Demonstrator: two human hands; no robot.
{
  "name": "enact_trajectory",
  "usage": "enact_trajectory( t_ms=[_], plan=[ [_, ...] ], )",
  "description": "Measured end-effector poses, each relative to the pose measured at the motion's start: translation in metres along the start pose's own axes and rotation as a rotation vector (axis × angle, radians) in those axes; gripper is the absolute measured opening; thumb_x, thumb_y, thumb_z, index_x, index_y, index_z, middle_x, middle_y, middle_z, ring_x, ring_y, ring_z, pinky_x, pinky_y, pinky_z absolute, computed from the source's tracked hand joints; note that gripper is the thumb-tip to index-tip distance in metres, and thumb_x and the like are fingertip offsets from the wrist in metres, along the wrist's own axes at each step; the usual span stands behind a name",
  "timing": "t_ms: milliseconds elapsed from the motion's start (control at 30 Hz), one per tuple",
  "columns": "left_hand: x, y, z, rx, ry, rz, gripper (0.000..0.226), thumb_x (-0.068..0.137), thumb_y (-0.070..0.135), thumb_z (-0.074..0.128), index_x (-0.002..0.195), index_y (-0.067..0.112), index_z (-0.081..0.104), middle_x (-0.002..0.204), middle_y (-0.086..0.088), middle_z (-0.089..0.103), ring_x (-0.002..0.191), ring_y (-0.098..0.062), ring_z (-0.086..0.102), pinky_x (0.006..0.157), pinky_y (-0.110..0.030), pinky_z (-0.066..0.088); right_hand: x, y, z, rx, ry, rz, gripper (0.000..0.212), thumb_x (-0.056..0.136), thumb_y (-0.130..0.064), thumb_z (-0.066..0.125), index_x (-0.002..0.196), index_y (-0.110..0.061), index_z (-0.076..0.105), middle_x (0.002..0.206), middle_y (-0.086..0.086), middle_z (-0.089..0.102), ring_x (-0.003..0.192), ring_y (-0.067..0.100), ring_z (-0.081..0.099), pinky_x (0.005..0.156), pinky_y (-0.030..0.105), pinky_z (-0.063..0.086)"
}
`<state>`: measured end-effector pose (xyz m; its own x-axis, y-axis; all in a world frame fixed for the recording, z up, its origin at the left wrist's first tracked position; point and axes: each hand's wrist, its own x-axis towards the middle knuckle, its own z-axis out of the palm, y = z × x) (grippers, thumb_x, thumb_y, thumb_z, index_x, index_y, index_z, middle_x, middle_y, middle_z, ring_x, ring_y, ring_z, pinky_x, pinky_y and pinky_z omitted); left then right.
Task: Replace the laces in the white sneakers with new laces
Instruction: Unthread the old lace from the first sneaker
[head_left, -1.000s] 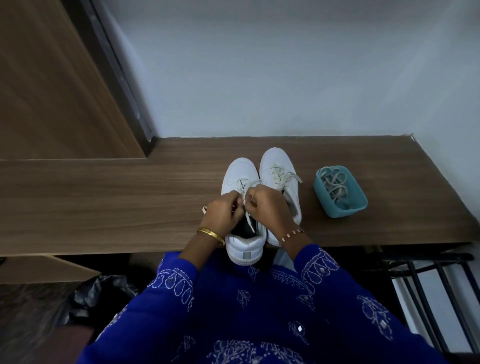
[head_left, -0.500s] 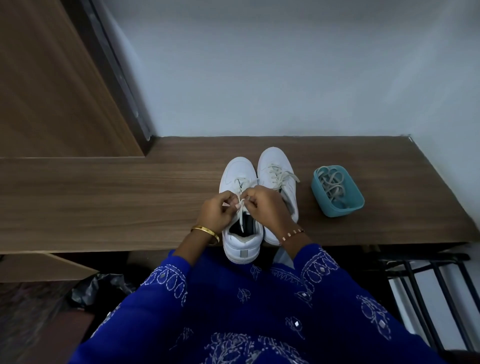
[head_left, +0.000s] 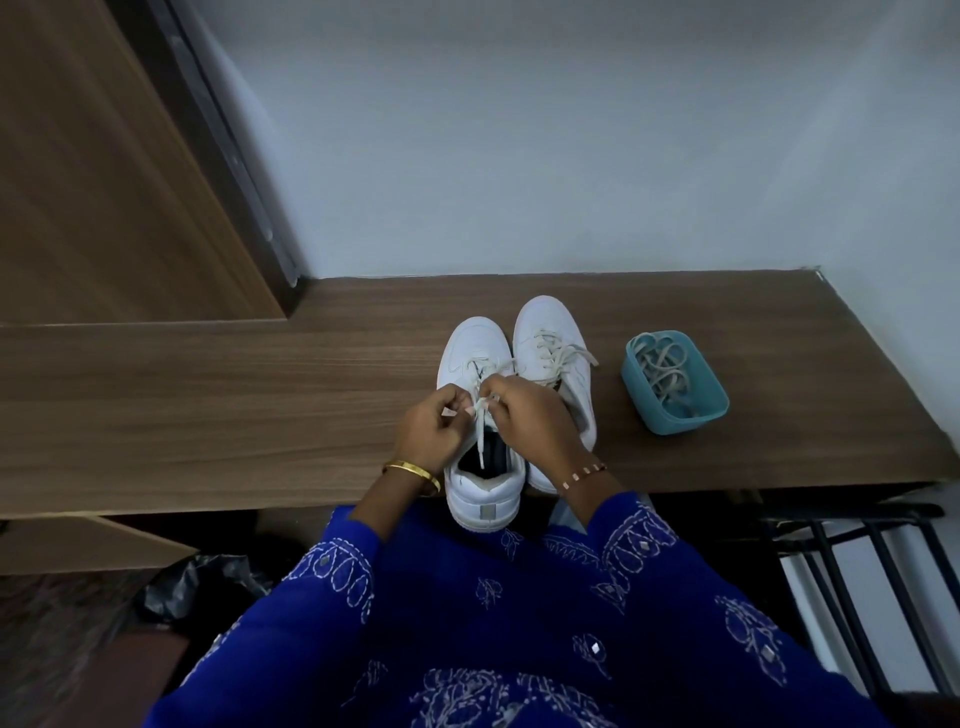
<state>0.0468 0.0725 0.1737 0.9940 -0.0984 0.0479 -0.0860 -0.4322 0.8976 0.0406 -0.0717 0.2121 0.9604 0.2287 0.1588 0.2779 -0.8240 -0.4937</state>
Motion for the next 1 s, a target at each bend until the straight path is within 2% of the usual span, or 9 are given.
enact_trajectory(
  t_ms=[167, 267, 333, 467, 567, 700, 800, 900, 1000],
  plan=[
    [0.002, 0.000, 0.000, -0.071, 0.005, -0.080, 0.007, 0.074, 0.023, 0.053, 0.067, 0.023, 0.055, 0.070, 0.006, 0.057, 0.065, -0.015, 0.052, 0.066, -0.032, 0.044, 0.006, -0.008, 0.005, -0.050, 0.036, 0.088, 0.018, 0.090, -0.005, 0.042, 0.101, -0.004, 0.056, 0.087, 0.015, 0.065, 0.080, 0.033, 0.061, 0.063, 0.033, 0.041],
    [0.002, 0.001, 0.001, -0.283, 0.047, -0.210, 0.021, 0.082, 0.003, 0.058, 0.065, 0.015, 0.055, 0.062, 0.000, 0.051, 0.058, -0.014, 0.045, 0.059, -0.026, 0.038, 0.006, -0.014, 0.009, -0.096, 0.032, 0.166, 0.021, 0.090, -0.003, 0.039, 0.107, -0.003, 0.052, 0.091, 0.017, 0.064, 0.083, 0.034, 0.061, 0.060, 0.030, 0.036],
    [0.002, 0.002, 0.001, -0.337, 0.057, -0.251, 0.027, 0.084, -0.007, 0.055, 0.064, 0.012, 0.053, 0.060, -0.001, 0.046, 0.055, -0.012, 0.040, 0.055, -0.024, 0.035, 0.004, -0.013, 0.008, -0.078, 0.040, 0.150, 0.023, 0.089, -0.003, 0.040, 0.109, -0.004, 0.052, 0.091, 0.017, 0.064, 0.083, 0.033, 0.060, 0.060, 0.031, 0.037],
    [0.004, 0.006, 0.000, -0.247, 0.035, -0.106, 0.026, 0.084, -0.002, 0.060, 0.068, 0.018, 0.055, 0.065, 0.004, 0.050, 0.060, -0.005, 0.047, 0.060, -0.018, 0.041, 0.004, -0.005, 0.002, -0.050, -0.015, 0.044, 0.018, 0.091, -0.011, 0.045, 0.106, -0.005, 0.054, 0.092, 0.015, 0.064, 0.084, 0.032, 0.059, 0.065, 0.033, 0.041],
    [0.006, 0.004, -0.001, -0.135, -0.015, -0.034, 0.028, 0.084, 0.004, 0.063, 0.067, 0.024, 0.055, 0.065, 0.007, 0.053, 0.057, 0.002, 0.050, 0.062, -0.018, 0.042, 0.006, -0.006, 0.004, -0.039, -0.022, 0.074, 0.014, 0.091, -0.007, 0.044, 0.100, -0.004, 0.052, 0.089, 0.016, 0.063, 0.082, 0.033, 0.059, 0.066, 0.035, 0.043],
    [0.010, 0.002, -0.001, -0.028, -0.006, -0.043, 0.029, 0.087, 0.009, 0.057, 0.065, 0.026, 0.049, 0.062, 0.008, 0.049, 0.060, -0.008, 0.046, 0.064, -0.029, 0.039, 0.002, -0.010, 0.011, 0.045, 0.104, 0.215, 0.015, 0.089, -0.002, 0.043, 0.101, -0.002, 0.052, 0.084, 0.018, 0.064, 0.078, 0.032, 0.060, 0.060, 0.030, 0.038],
    [0.005, 0.002, 0.001, -0.198, 0.045, -0.152, 0.030, 0.093, 0.003, 0.047, 0.067, 0.018, 0.048, 0.065, 0.003, 0.050, 0.059, -0.008, 0.047, 0.063, -0.027, 0.039, 0.001, -0.010, 0.012, 0.071, 0.138, 0.262, 0.016, 0.089, -0.002, 0.043, 0.102, -0.002, 0.052, 0.083, 0.017, 0.064, 0.077, 0.031, 0.060, 0.059, 0.027, 0.035],
    [0.000, 0.008, 0.000, -0.392, 0.066, -0.235, 0.027, 0.096, 0.003, 0.041, 0.072, 0.014, 0.047, 0.071, -0.001, 0.055, 0.063, -0.009, 0.051, 0.061, -0.019, 0.044, -0.001, -0.008, 0.008, 0.093, 0.112, 0.189, 0.019, 0.089, -0.003, 0.045, 0.107, -0.003, 0.052, 0.067, 0.010, 0.055, 0.062, 0.025, 0.052, 0.058, 0.027, 0.032],
    [0.000, 0.014, -0.004, -0.200, -0.023, -0.082, 0.021, 0.090, 0.007, 0.056, 0.075, 0.021, 0.050, 0.070, 0.006, 0.053, 0.062, -0.001, 0.050, 0.060, -0.013, 0.042, 0.000, -0.003, 0.005, 0.046, 0.050, 0.085, 0.020, 0.089, -0.005, 0.047, 0.106, -0.004, 0.056, 0.071, 0.011, 0.060, 0.066, 0.026, 0.055, 0.059, 0.026, 0.035]
  ],
)
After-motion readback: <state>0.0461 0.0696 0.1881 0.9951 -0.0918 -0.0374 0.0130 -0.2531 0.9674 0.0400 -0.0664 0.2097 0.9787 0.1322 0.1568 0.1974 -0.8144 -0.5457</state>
